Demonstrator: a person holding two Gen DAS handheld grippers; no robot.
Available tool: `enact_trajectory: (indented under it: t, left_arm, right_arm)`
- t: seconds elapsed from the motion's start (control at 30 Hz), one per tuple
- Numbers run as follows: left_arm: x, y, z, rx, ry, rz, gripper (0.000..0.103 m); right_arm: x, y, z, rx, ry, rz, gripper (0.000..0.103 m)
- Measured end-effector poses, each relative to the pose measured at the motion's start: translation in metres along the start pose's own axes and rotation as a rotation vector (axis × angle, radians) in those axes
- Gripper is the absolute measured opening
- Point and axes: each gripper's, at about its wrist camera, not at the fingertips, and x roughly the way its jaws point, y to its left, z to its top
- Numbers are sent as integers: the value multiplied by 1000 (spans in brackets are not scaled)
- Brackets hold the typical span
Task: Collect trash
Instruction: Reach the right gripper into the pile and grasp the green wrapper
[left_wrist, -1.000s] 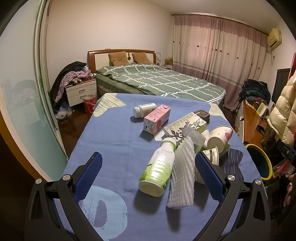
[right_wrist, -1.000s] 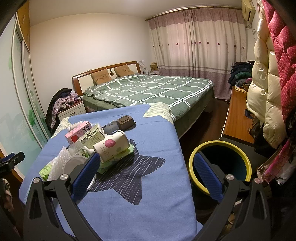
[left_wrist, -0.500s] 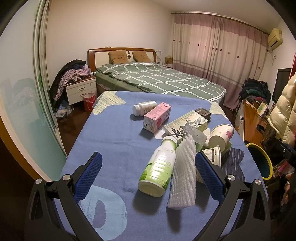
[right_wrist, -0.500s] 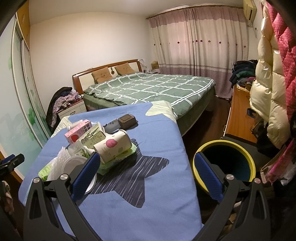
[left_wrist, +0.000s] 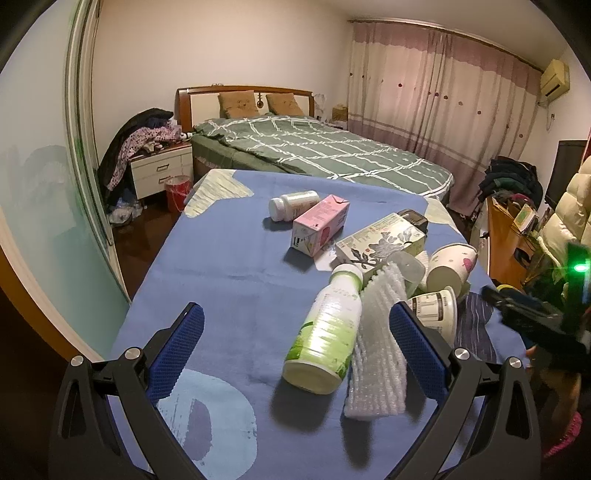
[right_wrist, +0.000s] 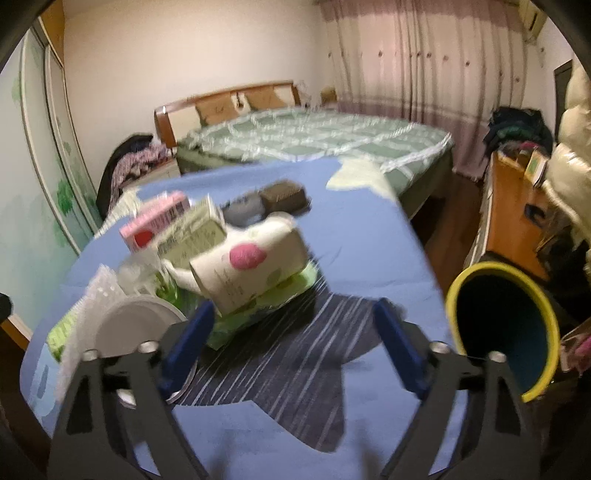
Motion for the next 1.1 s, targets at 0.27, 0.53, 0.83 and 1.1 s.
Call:
enact_trajectory:
  t: [0.27, 0.53, 0.83, 1.1]
  left_arm:
    - [13, 10, 4, -18, 32, -3, 99]
    - [25, 17, 10, -30, 54, -5, 99]
    - [30, 15, 11, -26, 64, -13, 99]
    - [31, 9, 11, -13, 61, -22, 99]
  right_arm:
    - [47, 17, 3, -22, 97, -1, 74]
    - [72, 15, 9, -12, 172, 24, 57]
    - [45, 8, 5, -43, 162, 35, 19]
    - [0, 13, 9, -121, 97, 37, 16]
